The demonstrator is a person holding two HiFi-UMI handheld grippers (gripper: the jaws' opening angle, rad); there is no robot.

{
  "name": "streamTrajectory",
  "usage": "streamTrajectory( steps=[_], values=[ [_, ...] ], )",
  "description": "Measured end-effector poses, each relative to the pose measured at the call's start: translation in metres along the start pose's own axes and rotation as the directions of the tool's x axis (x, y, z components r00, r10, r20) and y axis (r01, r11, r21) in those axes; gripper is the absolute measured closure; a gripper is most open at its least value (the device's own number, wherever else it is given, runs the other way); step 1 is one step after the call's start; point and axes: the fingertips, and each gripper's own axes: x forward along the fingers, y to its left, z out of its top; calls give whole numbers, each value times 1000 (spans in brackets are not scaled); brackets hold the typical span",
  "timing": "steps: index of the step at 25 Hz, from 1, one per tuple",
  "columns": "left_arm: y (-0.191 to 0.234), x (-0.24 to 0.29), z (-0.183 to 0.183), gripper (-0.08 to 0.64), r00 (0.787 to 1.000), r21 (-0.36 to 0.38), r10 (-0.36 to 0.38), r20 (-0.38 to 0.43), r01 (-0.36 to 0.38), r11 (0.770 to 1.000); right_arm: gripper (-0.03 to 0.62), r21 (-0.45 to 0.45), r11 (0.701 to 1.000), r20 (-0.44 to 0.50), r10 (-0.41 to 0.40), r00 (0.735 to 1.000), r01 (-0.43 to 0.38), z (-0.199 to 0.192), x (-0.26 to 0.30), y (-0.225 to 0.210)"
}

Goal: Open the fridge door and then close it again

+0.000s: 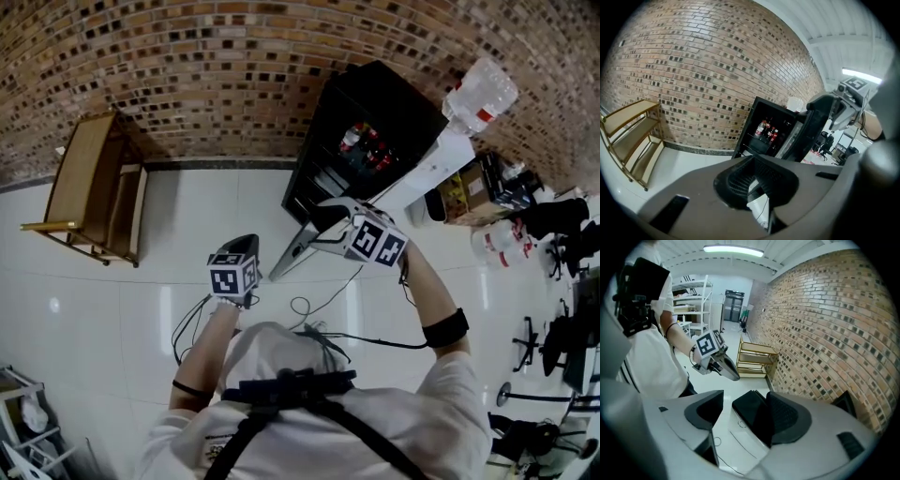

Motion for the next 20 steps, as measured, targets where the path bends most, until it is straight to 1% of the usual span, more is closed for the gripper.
streamTrajectory(
  steps=[2,10,15,20],
  values=[
    [-6,0,-3,560,1000,10,-13,-9,13,1000,227,26,999,13,24,1000,-25,-4,-12,17],
    [-42,12,-18,560,996,39,-72,-50,74,996,230,94,995,21,14,1000,-16,-34,-57,59],
    [-62,20,-24,560,992,56,-102,-68,106,993,239,132,991,20,2,1000,-5,-49,-74,69],
    [-73,26,-26,560,990,64,-118,-79,123,990,253,146,989,33,-12,999,7,-51,-78,66]
  ],
)
